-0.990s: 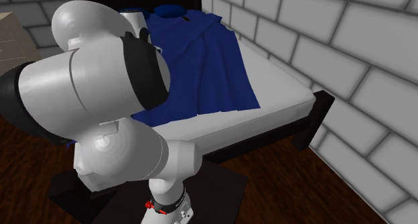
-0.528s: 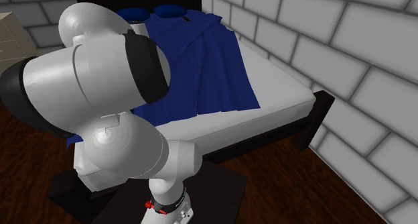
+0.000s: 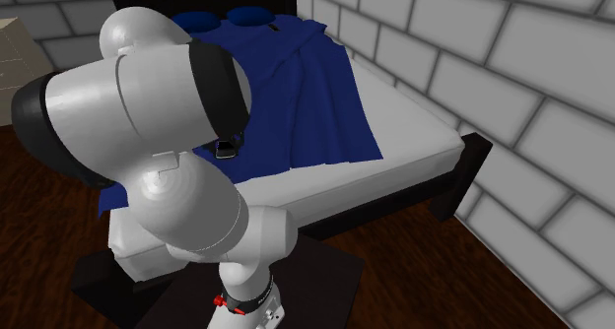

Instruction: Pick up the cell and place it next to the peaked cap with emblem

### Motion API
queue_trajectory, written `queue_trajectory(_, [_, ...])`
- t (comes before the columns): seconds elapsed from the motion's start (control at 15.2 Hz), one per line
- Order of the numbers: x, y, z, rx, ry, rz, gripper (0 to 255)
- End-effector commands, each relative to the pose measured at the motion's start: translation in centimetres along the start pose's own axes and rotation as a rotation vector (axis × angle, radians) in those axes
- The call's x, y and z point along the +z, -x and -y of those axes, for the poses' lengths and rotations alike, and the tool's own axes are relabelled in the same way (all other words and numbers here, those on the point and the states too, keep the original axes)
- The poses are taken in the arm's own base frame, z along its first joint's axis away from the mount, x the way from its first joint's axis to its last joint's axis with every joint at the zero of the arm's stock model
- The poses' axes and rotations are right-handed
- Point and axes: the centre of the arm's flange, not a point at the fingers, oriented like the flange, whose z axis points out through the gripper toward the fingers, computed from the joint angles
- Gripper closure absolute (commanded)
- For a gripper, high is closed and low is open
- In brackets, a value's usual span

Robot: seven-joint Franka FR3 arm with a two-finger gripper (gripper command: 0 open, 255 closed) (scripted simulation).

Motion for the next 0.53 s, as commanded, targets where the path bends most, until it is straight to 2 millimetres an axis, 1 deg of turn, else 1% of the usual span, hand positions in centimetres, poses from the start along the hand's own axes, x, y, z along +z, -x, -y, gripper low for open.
queue_trajectory(0.0, [1.1, 0.0, 0.0, 0.0, 0.0, -0.001, 255])
queue_trajectory(0.2, [2.7, 0.0, 0.0, 0.0, 0.0, -0.001, 255])
queue_trajectory(0.26, [3.5, 0.0, 0.0, 0.0, 0.0, -0.001, 255])
queue_trajectory(0.46, [3.5, 0.0, 0.0, 0.0, 0.0, -0.001, 255])
